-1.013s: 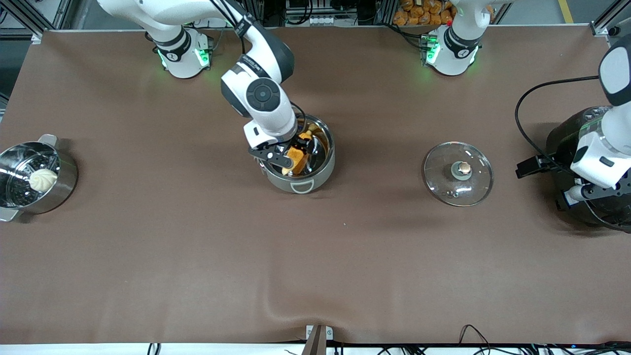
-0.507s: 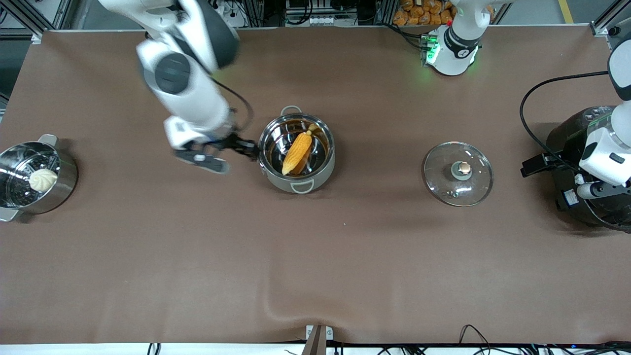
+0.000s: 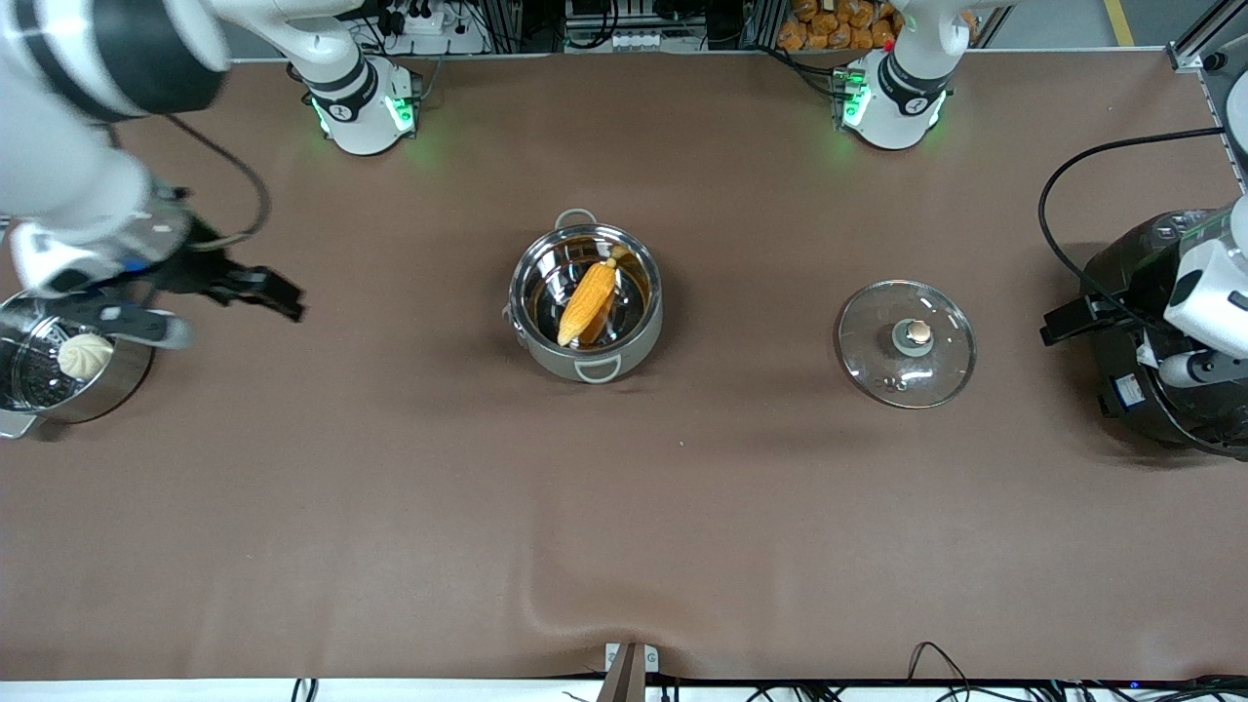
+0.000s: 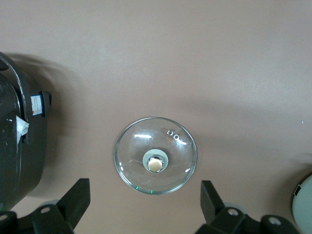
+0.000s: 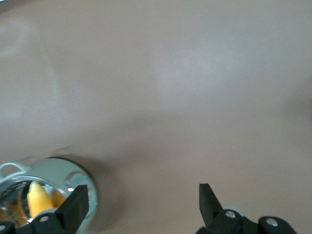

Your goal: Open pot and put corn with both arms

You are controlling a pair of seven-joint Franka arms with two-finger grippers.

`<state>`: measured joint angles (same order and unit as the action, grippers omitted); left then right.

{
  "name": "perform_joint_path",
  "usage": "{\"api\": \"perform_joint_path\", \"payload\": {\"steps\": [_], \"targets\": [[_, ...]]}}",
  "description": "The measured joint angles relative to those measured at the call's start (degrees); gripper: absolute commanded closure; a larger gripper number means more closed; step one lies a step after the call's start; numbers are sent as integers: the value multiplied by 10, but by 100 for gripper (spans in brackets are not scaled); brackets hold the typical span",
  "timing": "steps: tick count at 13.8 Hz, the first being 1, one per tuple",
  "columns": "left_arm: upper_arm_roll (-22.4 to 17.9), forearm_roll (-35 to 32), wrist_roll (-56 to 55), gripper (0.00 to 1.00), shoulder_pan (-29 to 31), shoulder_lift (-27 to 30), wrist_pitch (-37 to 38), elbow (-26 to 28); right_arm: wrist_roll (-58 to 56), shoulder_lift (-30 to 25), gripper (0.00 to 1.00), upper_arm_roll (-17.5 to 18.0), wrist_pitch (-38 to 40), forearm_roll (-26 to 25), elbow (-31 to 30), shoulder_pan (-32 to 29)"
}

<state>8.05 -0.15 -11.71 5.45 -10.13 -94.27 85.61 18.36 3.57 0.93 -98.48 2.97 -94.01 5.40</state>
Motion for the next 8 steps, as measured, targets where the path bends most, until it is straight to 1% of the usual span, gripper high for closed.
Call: {"api": "perform_joint_path", "payload": {"steps": [3,8], "targets": [[1,0,0,0,0,0,7,-5,-84,-1,0,-55,2,0,7,0],[1,-8,0,0,0,22,41,-18,-168,-1,0,-103,2,0,7,0]]}}
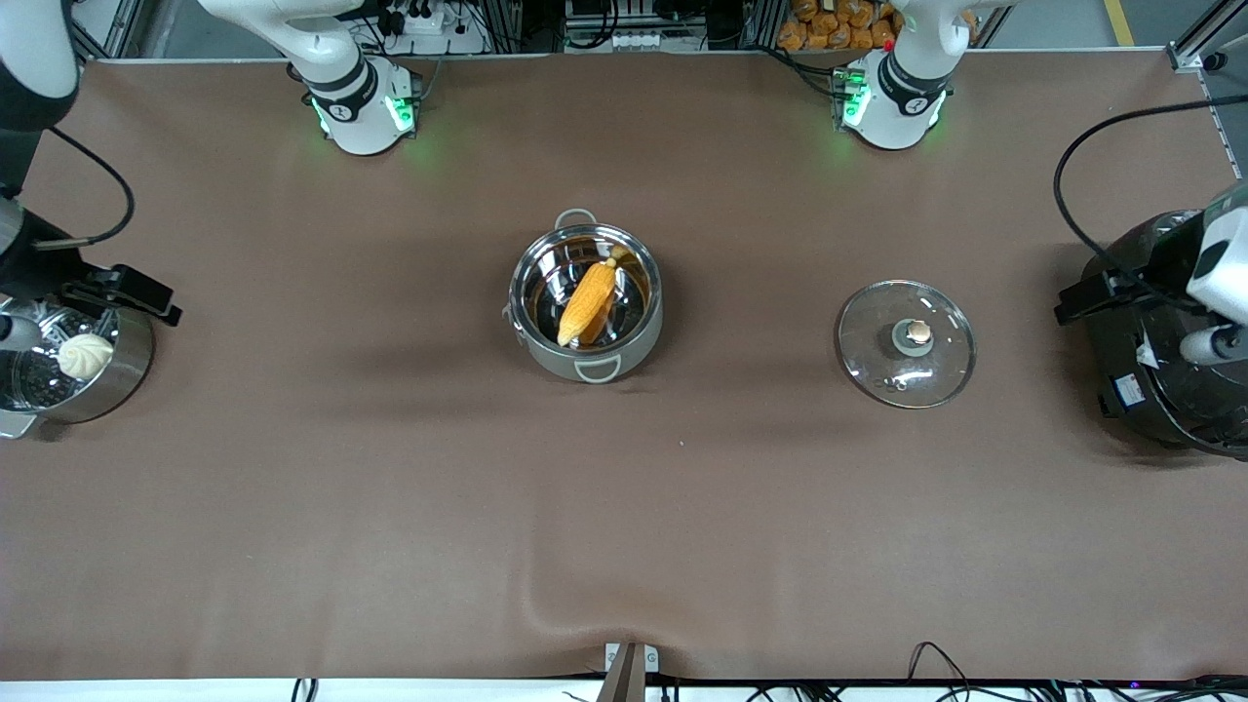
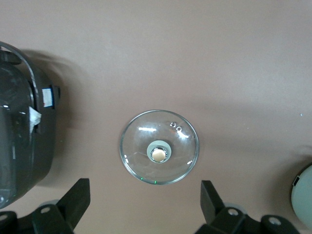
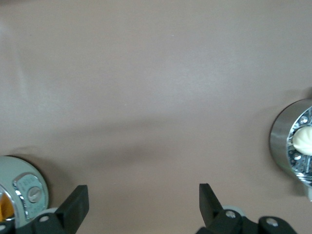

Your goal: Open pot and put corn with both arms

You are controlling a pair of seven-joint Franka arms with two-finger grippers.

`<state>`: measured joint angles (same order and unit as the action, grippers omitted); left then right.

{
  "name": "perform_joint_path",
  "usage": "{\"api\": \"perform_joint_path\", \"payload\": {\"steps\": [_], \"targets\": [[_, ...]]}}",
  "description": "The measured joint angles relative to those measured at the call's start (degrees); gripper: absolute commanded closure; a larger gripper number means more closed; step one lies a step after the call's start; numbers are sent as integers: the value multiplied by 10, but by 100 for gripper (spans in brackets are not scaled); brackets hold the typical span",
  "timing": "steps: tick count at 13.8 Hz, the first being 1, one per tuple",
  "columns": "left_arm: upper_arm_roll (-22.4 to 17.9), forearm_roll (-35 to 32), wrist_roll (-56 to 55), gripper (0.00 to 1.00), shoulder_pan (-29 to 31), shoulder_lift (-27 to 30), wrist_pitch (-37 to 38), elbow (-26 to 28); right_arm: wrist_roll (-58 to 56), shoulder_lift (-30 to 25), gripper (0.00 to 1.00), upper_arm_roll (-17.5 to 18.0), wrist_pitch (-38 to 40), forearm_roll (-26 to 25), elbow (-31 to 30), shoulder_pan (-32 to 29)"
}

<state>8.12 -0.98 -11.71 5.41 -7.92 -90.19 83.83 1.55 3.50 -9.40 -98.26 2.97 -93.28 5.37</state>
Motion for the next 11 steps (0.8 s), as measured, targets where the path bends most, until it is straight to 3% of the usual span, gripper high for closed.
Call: {"api": "perform_joint_path", "payload": {"steps": [5,11], "targets": [[7,-1,0,0,0,26,12,12,-23,-3,0,-10,24,-11,0,0],[12,-1,0,0,1,87,-38,109,-5,-4,0,-8,71,-12,1,4]]}}
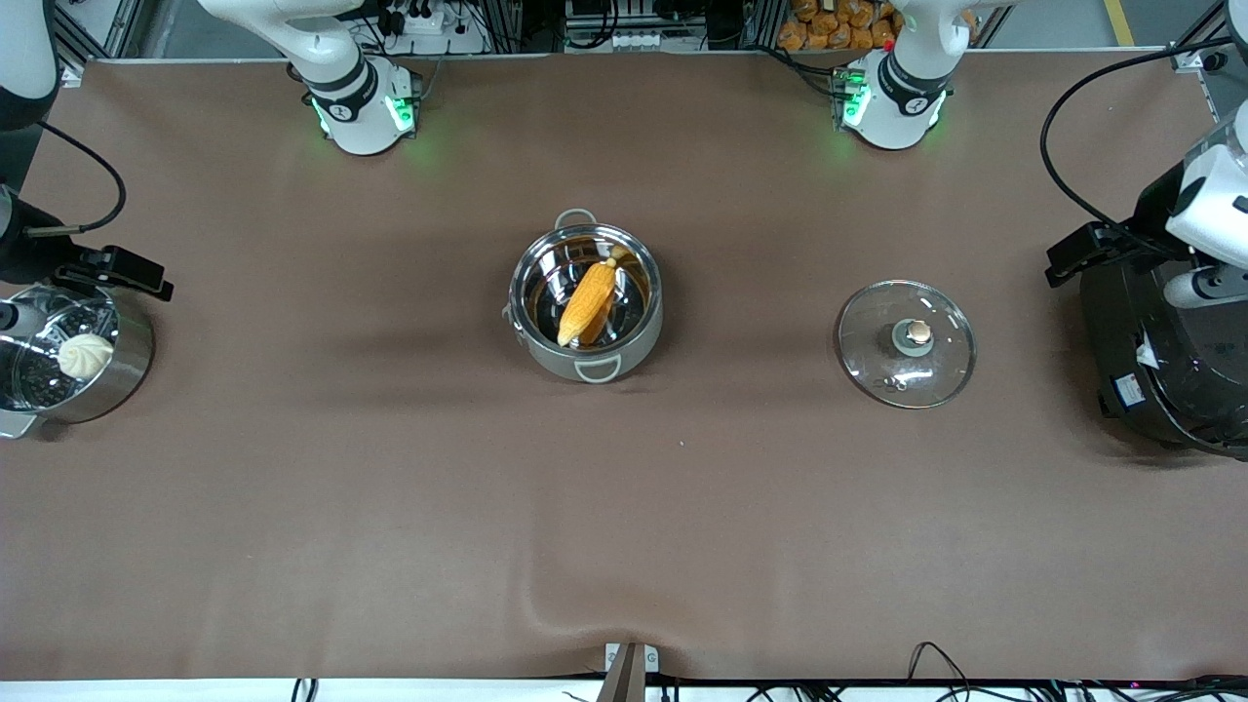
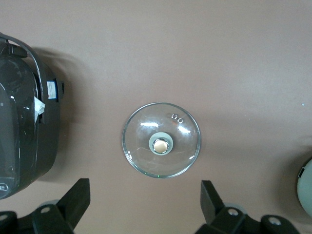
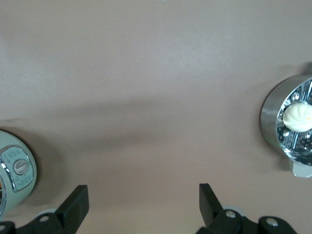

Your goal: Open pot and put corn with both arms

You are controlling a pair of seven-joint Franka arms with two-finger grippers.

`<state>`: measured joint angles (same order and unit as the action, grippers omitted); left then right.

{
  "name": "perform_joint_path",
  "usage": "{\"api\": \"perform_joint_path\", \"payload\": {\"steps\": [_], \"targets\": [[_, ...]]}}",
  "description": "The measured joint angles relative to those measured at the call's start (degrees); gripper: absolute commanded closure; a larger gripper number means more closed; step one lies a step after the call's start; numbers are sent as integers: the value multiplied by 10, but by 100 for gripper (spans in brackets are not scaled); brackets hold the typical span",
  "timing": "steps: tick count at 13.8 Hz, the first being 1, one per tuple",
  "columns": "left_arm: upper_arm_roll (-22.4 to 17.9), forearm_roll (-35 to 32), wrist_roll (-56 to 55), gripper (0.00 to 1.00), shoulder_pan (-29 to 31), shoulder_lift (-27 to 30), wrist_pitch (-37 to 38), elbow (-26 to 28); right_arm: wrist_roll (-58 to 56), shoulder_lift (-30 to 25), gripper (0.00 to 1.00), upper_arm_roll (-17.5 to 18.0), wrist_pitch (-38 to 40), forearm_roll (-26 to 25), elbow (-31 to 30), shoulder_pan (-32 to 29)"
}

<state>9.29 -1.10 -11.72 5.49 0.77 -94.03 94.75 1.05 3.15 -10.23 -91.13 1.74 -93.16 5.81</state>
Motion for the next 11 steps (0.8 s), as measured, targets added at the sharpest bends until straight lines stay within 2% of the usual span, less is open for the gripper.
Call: {"api": "perform_joint_path", "payload": {"steps": [11], "targets": [[1,0,2,0,0,11,-10,5,7,-13,0,1,22,0,4,2]]}}
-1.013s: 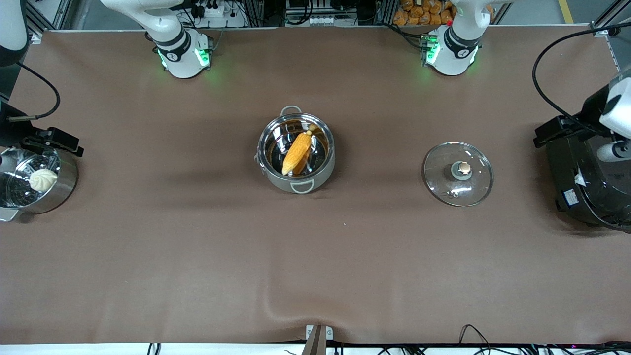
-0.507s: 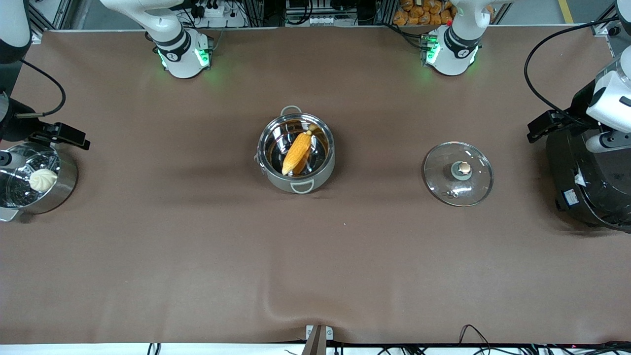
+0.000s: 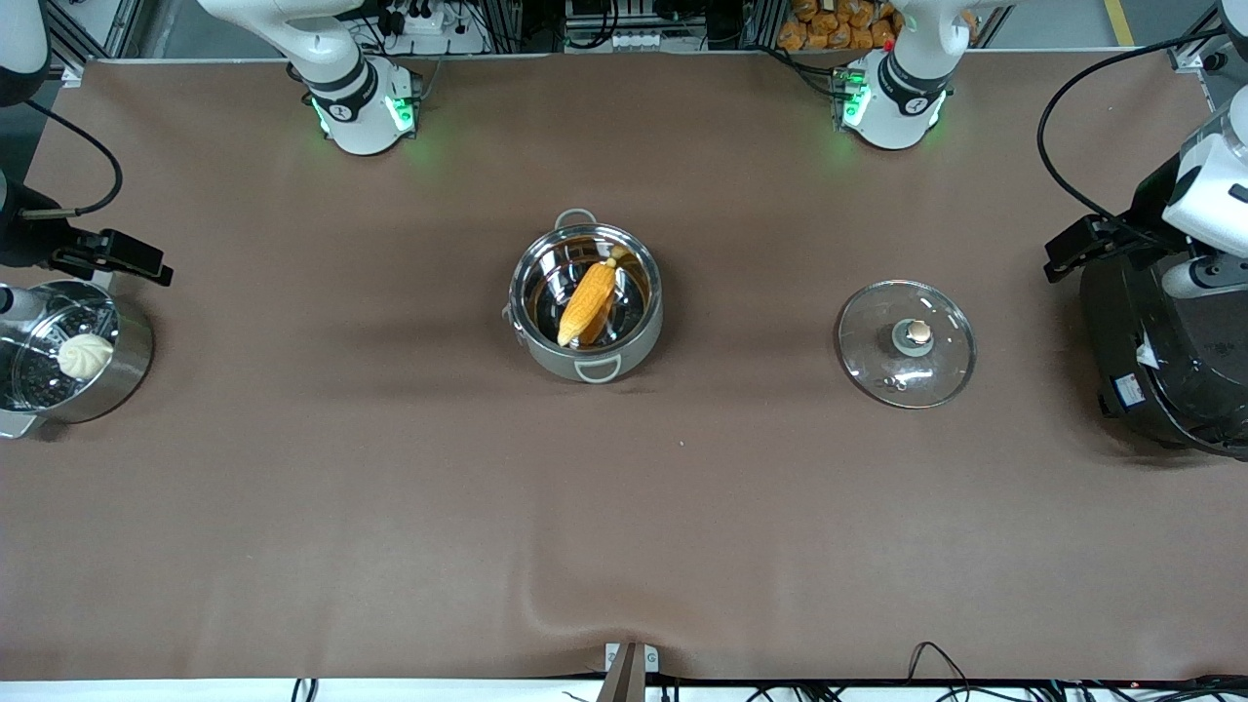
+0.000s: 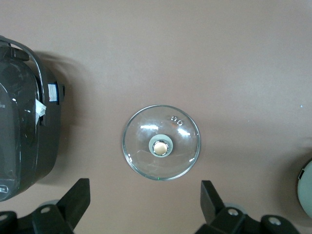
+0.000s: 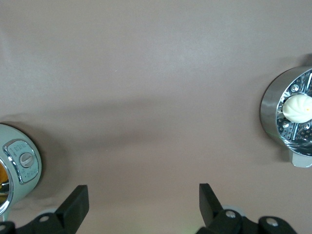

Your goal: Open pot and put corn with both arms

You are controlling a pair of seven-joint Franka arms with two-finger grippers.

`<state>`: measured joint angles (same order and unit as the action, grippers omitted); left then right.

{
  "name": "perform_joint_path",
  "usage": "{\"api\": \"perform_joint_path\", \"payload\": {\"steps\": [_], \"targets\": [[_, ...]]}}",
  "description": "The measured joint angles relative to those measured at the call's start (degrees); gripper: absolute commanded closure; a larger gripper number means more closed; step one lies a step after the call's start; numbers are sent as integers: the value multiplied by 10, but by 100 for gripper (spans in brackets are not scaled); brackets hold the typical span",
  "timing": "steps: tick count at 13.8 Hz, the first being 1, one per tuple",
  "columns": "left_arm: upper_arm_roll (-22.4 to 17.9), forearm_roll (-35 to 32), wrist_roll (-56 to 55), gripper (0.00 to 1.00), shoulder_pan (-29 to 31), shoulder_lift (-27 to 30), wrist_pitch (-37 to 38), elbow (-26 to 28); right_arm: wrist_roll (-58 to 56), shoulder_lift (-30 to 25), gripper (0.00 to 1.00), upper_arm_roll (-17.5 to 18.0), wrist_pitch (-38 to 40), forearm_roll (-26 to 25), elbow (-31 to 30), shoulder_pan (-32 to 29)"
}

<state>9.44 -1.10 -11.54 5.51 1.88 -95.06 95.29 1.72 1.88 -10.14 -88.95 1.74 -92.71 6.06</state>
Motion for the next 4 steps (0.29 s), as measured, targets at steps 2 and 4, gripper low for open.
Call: {"api": "perform_joint_path", "payload": {"steps": [2,4], "targets": [[0,0,0,0,0,1,0,-3,0,0,0,0,0,0,0,0],[0,0,0,0,0,1,0,-3,0,0,0,0,1,0,-1,0]]}}
